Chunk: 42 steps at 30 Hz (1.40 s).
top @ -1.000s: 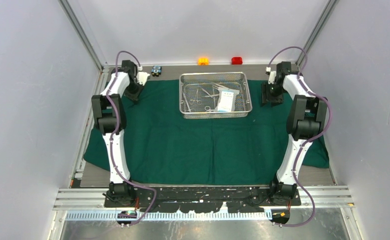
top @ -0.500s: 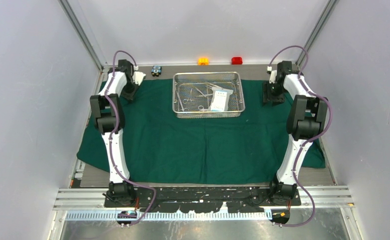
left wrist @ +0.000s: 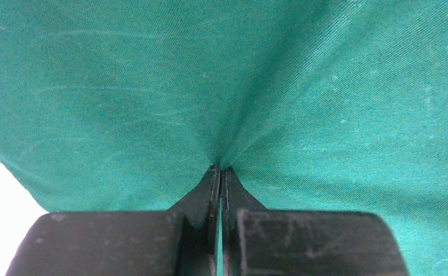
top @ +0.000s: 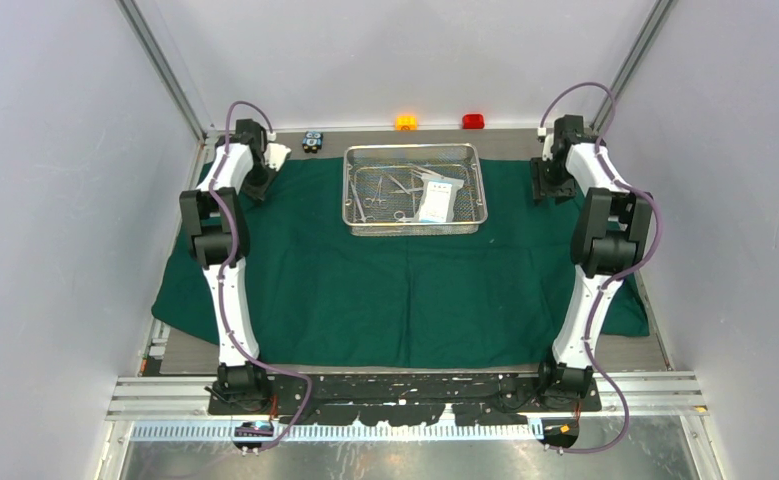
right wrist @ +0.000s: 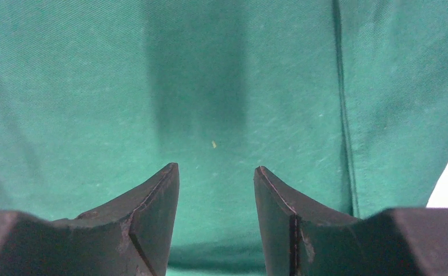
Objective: Open and lay out the surgical kit
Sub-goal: Smooth out the surgical kit at the center of the board.
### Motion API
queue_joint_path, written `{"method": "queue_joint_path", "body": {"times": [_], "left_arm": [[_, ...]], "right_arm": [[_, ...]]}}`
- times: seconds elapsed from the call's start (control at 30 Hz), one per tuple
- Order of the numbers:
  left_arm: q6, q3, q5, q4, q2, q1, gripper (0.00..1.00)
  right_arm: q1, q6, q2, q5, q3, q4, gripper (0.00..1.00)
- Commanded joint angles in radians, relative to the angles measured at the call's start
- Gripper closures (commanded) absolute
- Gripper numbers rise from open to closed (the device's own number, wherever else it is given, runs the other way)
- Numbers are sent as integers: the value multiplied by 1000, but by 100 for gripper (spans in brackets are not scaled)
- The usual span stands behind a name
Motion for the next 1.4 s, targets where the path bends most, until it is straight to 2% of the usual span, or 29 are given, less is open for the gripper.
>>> {"method": "queue_joint_path", "body": {"times": [0.0, 0.47, 0.87, 0.97, 1.23, 1.37], "left_arm": [[24, -24, -55, 38, 13, 43, 100], [30, -124, -46, 69, -36, 44, 100], [32, -111, -79, 79, -19, 43, 100], [31, -101, -89, 79, -7, 45, 100], [20, -93, -101, 76, 4, 45, 100], [18, -87, -110, 65, 4, 45, 100]], "right_arm": [[-15, -30, 51, 79, 80, 8, 45], [-78, -63, 217, 153, 257, -11, 49], [-99, -98, 330, 257, 383, -2, 54], [-105, -112, 362, 289, 425, -1, 59], [-106, -130, 422, 333, 512, 2, 84], [-111, -152, 439, 407, 545, 42, 88]]}}
